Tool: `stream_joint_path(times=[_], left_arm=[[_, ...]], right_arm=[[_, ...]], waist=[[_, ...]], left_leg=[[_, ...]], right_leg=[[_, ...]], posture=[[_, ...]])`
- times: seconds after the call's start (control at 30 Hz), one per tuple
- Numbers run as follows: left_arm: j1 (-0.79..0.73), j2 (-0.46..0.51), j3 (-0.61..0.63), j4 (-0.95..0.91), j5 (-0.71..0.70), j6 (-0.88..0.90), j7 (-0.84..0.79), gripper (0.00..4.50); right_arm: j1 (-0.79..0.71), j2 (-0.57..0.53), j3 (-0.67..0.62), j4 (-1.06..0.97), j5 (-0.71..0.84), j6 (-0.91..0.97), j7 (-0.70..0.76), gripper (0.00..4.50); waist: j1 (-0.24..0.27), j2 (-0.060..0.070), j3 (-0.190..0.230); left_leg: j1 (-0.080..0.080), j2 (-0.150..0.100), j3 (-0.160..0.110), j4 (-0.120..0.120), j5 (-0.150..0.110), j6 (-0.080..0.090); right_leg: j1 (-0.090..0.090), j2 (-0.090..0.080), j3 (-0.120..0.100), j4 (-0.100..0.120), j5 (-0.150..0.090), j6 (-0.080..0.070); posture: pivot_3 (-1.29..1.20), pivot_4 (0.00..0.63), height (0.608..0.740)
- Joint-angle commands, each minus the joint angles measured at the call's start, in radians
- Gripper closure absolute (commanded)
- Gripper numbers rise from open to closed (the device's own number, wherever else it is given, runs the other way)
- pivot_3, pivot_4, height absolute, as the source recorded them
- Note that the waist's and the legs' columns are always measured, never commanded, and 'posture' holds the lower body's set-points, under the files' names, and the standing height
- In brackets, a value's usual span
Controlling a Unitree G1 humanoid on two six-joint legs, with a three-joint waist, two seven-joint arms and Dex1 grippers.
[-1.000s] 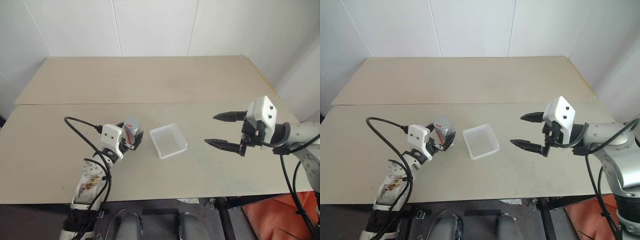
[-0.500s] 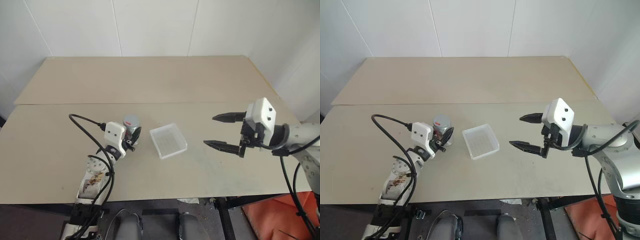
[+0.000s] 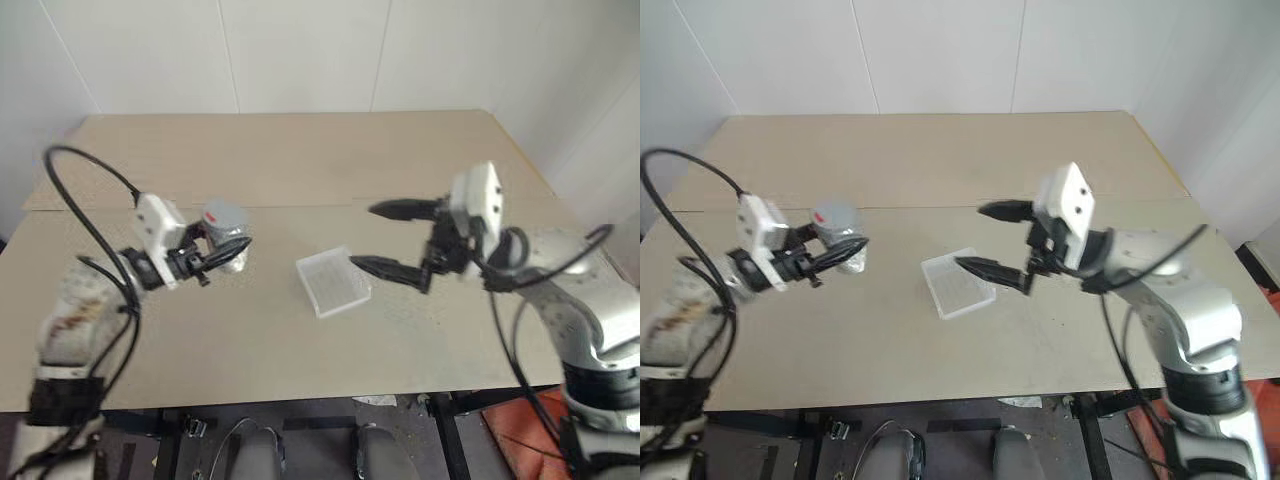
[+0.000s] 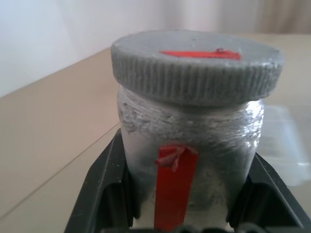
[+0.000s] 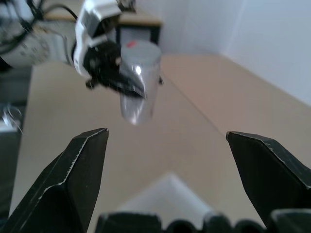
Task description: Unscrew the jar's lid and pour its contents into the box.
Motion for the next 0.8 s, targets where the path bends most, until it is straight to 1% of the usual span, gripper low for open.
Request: stream_joint_path(times=[0.03, 0.13, 0.2, 0.27, 0.37, 0.47, 0.6, 0.8], left_arm=[[-0.062, 0.023, -0.006, 0.047, -0.079, 0.041, -0.138, 2.58], [-0.131, 0.013, -0.042, 0.093, -0.095, 0.063, -0.217, 2.58], [-0.19, -0.015, -0.077, 0.127, -0.098, 0.075, -0.251, 2.58], [-0.237, -0.044, -0.102, 0.16, -0.093, 0.076, -0.277, 2.58], [-0.3, -0.098, -0.13, 0.213, -0.082, 0.076, -0.295, 2.58], [-0.333, -0.138, -0.159, 0.251, -0.055, 0.046, -0.326, 2.58], [-0.346, -0.163, -0.17, 0.27, -0.04, 0.024, -0.347, 2.58], [-0.347, -0.175, -0.164, 0.274, -0.031, 0.014, -0.358, 2.58]], right_arm=[[-0.101, 0.062, 0.014, 0.021, 0.054, 0.074, -0.068, 0.0], [-0.198, 0.14, 0.038, 0.059, 0.078, 0.138, -0.122, 0.0], [-0.264, 0.189, 0.063, 0.097, 0.072, 0.173, -0.158, 0.0], [-0.301, 0.216, 0.082, 0.127, 0.056, 0.188, -0.174, 0.0], [-0.335, 0.239, 0.124, 0.149, 0.022, 0.187, -0.184, 0.0], [-0.359, 0.256, 0.158, 0.175, -0.017, 0.179, -0.193, 0.0], [-0.373, 0.269, 0.166, 0.194, -0.041, 0.182, -0.198, 0.0], [-0.376, 0.268, 0.175, 0.209, -0.063, 0.188, -0.183, 0.0]], waist=[[0.007, 0.0, 0.0], [0.007, 0.0, 0.0], [0.007, 0.0, 0.0], [0.007, 0.0, 0.0], [0.006, 0.0, 0.0], [0.004, 0.0, 0.0], [-0.002, 0.0, 0.0], [0.0, 0.0, 0.0]], left_leg=[[-0.001, 0.0, 0.0, 0.0, 0.0, 0.0], [-0.002, 0.0, 0.0, 0.001, 0.0, 0.0], [-0.002, 0.0, -0.001, 0.001, 0.0, 0.0], [-0.002, 0.0, -0.001, 0.001, 0.0, 0.0], [-0.003, 0.0, -0.001, 0.001, 0.0, 0.0], [-0.004, 0.0, -0.001, 0.002, 0.0, 0.0], [-0.005, 0.001, -0.001, 0.002, 0.0, 0.0], [-0.005, 0.0, -0.001, 0.002, 0.0, 0.0]], right_leg=[[0.0, 0.0, -0.001, -0.001, 0.0, 0.0], [-0.001, 0.0, -0.001, 0.0, 0.0, 0.0], [-0.001, 0.0, -0.001, 0.001, 0.0, 0.0], [-0.001, 0.0, -0.001, 0.001, 0.0, 0.0], [-0.001, 0.0, -0.001, 0.003, 0.0, 0.0], [-0.002, 0.0, -0.001, 0.003, 0.0, 0.0], [-0.003, 0.001, -0.001, 0.003, 0.0, 0.0], [-0.003, 0.001, -0.001, 0.003, 0.0, 0.0]], posture=[[0.0, 0.15, 0.74], [0.0, 0.15, 0.74], [0.0, 0.15, 0.74], [0.0, 0.15, 0.74], [0.0, 0.15, 0.74], [0.0, 0.15, 0.74], [0.0, 0.15, 0.74], [0.0, 0.15, 0.74]])
